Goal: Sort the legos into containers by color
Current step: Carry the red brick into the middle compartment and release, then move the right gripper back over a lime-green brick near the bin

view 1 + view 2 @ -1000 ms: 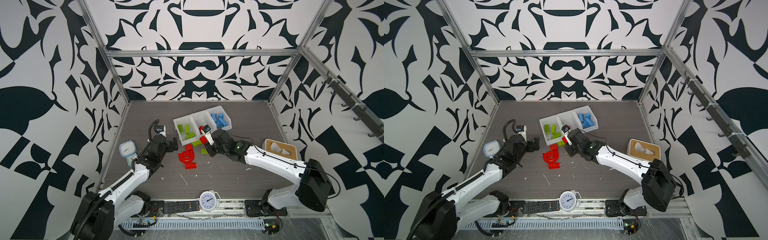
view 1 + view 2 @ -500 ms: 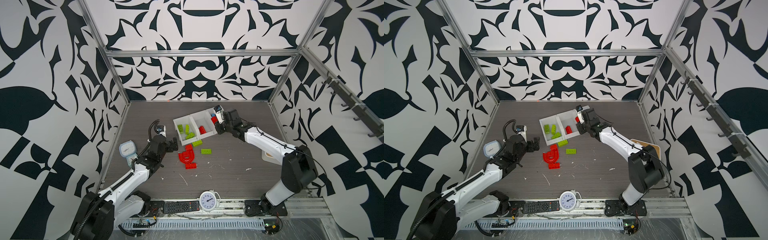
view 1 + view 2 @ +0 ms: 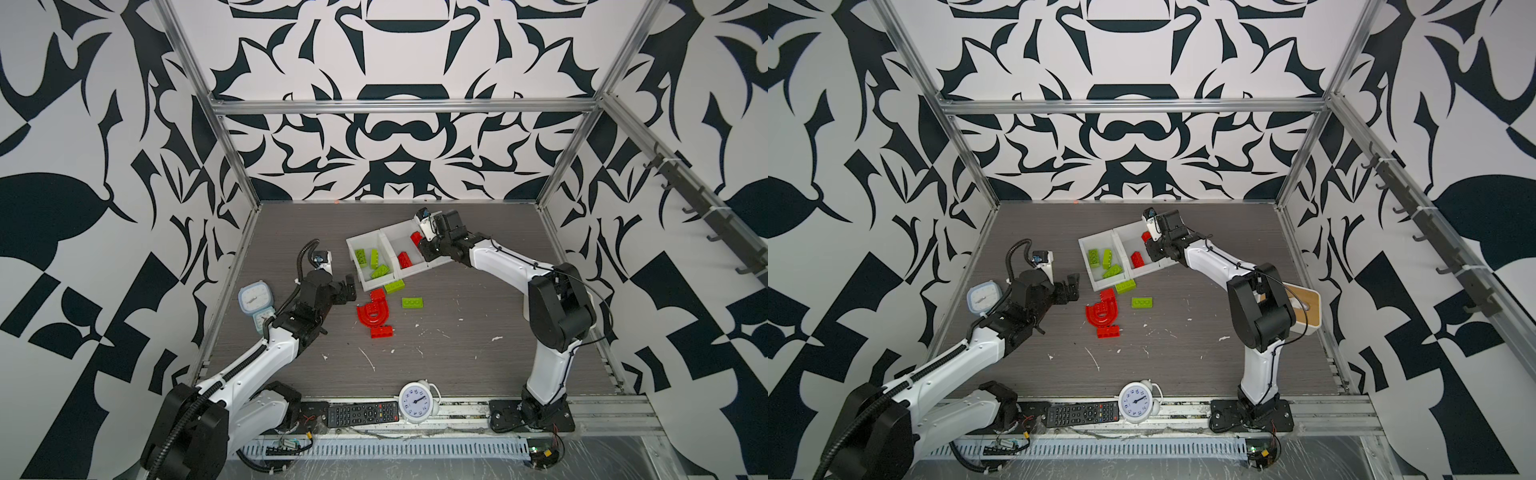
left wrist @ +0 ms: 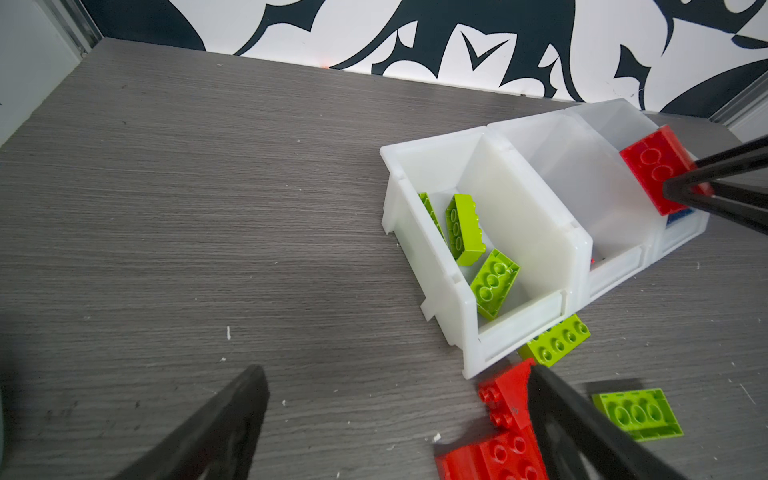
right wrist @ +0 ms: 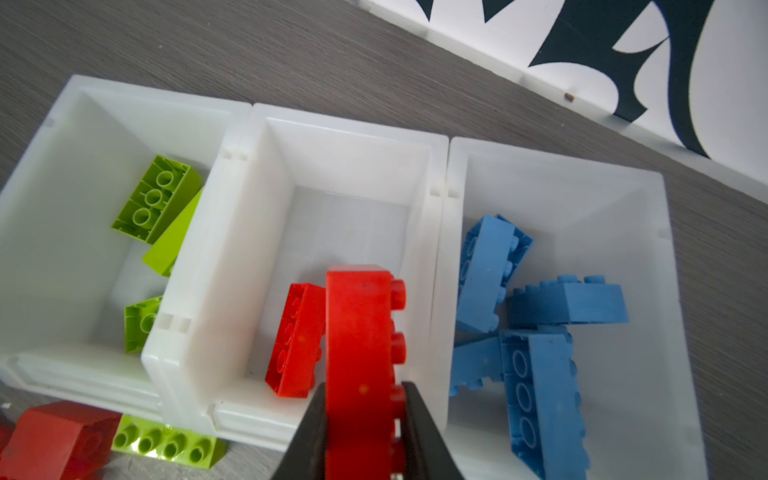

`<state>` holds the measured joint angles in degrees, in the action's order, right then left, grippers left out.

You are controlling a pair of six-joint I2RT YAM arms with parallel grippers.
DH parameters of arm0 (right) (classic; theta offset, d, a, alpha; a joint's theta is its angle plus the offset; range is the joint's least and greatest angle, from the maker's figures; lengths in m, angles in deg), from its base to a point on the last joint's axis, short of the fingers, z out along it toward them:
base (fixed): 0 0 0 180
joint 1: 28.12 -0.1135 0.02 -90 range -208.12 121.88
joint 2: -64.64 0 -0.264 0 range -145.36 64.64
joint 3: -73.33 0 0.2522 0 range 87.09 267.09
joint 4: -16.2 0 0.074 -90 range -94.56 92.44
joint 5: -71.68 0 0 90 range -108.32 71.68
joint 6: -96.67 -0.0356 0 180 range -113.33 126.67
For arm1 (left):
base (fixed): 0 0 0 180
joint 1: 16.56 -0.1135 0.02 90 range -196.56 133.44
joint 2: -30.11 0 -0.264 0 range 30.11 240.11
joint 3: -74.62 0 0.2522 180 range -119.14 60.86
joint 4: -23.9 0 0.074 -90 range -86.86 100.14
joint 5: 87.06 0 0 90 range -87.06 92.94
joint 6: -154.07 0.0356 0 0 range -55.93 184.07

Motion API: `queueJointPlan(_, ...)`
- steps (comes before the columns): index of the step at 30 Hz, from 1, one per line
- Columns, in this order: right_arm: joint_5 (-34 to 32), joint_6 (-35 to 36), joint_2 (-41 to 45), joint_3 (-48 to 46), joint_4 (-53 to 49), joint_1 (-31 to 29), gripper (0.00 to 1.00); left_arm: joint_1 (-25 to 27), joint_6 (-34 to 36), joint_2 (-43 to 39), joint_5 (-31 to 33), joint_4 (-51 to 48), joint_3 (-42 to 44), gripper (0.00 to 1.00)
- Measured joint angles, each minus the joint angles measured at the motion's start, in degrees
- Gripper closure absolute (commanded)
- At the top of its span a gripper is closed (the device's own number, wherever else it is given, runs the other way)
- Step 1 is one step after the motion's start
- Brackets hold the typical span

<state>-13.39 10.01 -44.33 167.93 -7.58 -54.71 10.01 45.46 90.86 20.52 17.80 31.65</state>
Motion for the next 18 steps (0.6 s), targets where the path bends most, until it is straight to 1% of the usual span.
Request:
queueJointPlan(4, 0.55, 0.00, -1.70, 1.55, 0.00, 0.26, 0.83, 0.00, 0.00, 0.00, 0.00, 0.00, 0.00, 0.00)
queueJointPlan(8, 0.98, -0.02, -2.71, 2.51, -0.04, 0.28, 0.75, 0.00, 0.00, 0.00, -0.02, 0.00, 0.00, 0.00)
queueJointPlan(10, 1.25, -0.04, -3.15, 2.86, -0.07, 0.31, 0.68, 0.00, 0.00, 0.00, 0.00, 0.00, 0.00, 0.00)
queueJointPlan(15, 1.81, 0.07, -4.02, 3.98, -0.48, 0.33, 0.46, 0.00, 0.00, -0.04, 0.00, 0.00, 0.00, 0.00)
queueJointPlan(18, 2.03, 0.02, -4.00, 4.42, -1.36, 0.33, 0.41, 0.00, 0.00, -0.07, 0.00, 0.02, 0.00, 0.00)
